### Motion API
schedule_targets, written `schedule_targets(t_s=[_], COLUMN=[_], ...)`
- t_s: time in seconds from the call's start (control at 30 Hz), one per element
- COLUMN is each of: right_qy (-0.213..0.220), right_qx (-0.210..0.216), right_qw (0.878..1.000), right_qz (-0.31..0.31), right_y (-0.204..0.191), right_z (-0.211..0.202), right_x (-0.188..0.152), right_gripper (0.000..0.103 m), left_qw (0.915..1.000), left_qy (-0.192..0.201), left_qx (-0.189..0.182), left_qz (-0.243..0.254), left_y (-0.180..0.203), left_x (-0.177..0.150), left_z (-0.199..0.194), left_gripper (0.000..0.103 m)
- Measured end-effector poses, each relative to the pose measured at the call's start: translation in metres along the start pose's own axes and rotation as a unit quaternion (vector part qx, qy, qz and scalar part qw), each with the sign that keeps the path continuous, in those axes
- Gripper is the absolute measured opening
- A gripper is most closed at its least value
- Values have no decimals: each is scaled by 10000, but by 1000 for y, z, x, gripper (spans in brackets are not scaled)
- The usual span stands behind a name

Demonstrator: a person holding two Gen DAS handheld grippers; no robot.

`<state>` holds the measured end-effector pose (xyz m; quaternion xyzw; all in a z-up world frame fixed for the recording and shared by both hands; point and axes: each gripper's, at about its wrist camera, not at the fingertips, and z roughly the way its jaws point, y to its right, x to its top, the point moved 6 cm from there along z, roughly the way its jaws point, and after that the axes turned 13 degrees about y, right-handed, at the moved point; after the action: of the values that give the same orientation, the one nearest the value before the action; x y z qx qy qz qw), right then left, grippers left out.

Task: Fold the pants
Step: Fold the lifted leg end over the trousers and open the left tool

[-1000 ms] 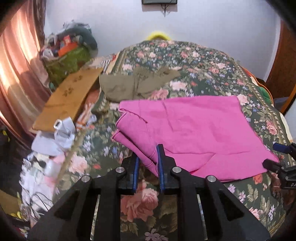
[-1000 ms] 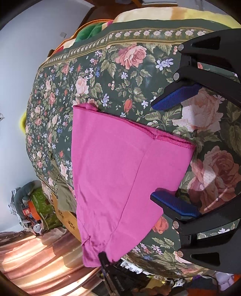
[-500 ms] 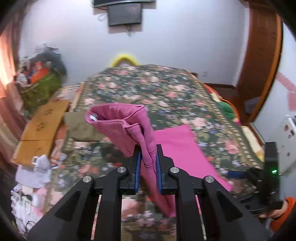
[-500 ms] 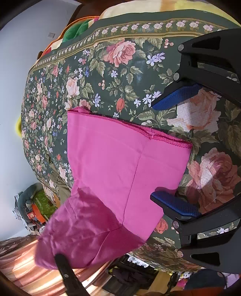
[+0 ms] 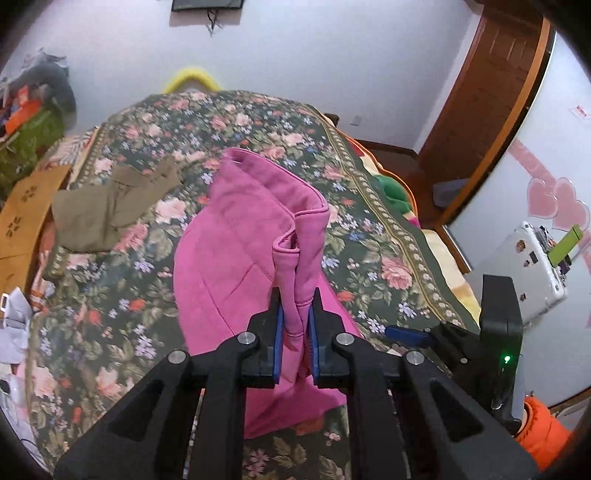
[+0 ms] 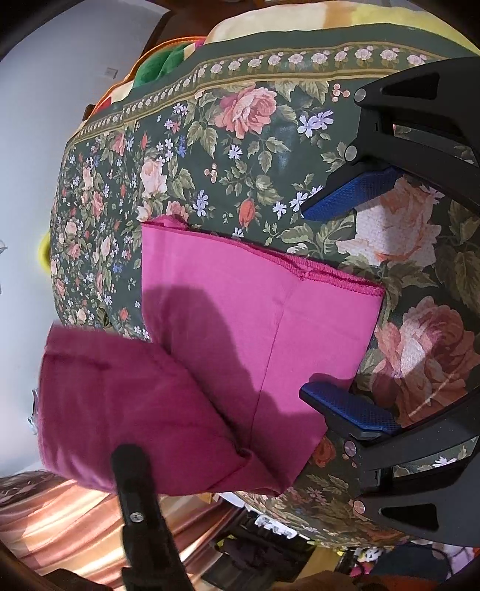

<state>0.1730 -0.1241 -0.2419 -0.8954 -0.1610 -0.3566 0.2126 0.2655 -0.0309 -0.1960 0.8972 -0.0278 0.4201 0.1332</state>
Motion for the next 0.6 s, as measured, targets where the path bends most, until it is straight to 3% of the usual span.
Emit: schedule_targets(t_s=[0.4,0.6], right_qy=[0,26], right_qx=[-3,-16], right_qw=[10000,10000], right_qz=[33,79], right_y=[1,3], right_z=[0,-4], right_x=[0,-1], right_gripper=[86,87], left_qw=[9974,9979], left_qy=[-626,-561], left_qx=[-359,-217], left_qz=[-25,255], left_y=[13,14], left_x=[-28,-26], left_z=[11,5], left_gripper=[15,22])
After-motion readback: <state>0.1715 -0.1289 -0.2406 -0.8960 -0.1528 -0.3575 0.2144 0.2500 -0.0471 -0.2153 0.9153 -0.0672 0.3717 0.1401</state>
